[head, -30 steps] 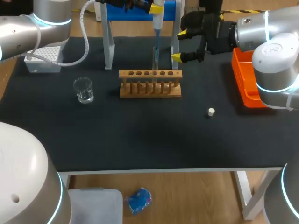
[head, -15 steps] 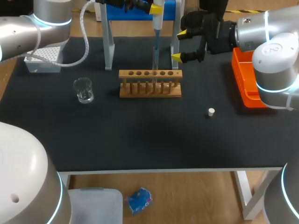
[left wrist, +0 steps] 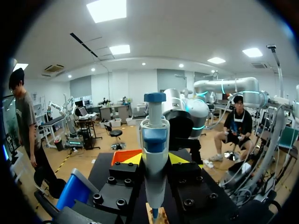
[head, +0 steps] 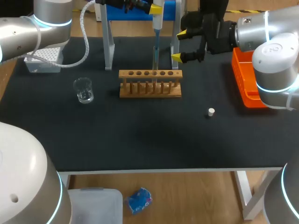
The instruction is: Invert the test tube, pick up the pipette, mount the tip to pipette, aspirate from beaker and dispense into the tube, eject the tip, return the pipette, and cap with the stopper.
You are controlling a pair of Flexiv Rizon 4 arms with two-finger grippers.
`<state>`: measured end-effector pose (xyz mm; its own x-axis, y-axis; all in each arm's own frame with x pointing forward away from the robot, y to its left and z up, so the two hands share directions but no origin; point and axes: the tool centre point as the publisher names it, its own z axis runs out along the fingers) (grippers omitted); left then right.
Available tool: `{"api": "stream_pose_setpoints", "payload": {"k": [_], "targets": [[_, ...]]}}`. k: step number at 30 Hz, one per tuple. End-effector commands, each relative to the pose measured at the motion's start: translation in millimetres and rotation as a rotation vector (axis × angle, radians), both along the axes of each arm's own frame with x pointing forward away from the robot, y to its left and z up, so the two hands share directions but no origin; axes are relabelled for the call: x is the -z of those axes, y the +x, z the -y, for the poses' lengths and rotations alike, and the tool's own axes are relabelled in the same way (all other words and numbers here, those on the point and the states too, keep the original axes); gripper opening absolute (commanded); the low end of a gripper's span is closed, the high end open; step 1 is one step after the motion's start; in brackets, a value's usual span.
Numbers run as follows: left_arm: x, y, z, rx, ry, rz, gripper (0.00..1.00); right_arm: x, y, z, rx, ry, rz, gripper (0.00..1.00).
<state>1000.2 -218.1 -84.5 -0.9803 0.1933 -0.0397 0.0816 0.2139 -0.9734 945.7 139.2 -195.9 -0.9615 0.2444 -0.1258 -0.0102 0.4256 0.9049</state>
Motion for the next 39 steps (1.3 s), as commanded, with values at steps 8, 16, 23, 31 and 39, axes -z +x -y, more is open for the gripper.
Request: {"api": "stream_pose_setpoints", "payload": {"k": [8, 16, 23, 31, 39], "targets": [[-0.3, 0.7, -1.3, -0.007, 0.005, 0.004, 0.0, 0.2, 0.1, 0.6, -0.001, 0.0, 0.0, 1.0], [-0.3, 2.0, -2.6, -0.011, 0.016, 0.008, 0.0, 0.2, 0.1, 0.6, -0.001, 0.0, 0.0, 1.0], [2.3, 1.1, -3.1, -0.012, 0.017, 0.003, 0.0, 0.2, 0.1, 0.6, -0.001, 0.0, 0.0, 1.0], [5.5, 0.5, -2.9, -0.013, 0.015, -0.005, 0.0, 0.2, 0.1, 0.6, -0.001, 0.0, 0.0, 1.0], [4.4, 1.0, -2.0, -0.006, 0.013, -0.004, 0.0, 0.2, 0.1, 0.6, -0.001, 0.0, 0.0, 1.0]]}}
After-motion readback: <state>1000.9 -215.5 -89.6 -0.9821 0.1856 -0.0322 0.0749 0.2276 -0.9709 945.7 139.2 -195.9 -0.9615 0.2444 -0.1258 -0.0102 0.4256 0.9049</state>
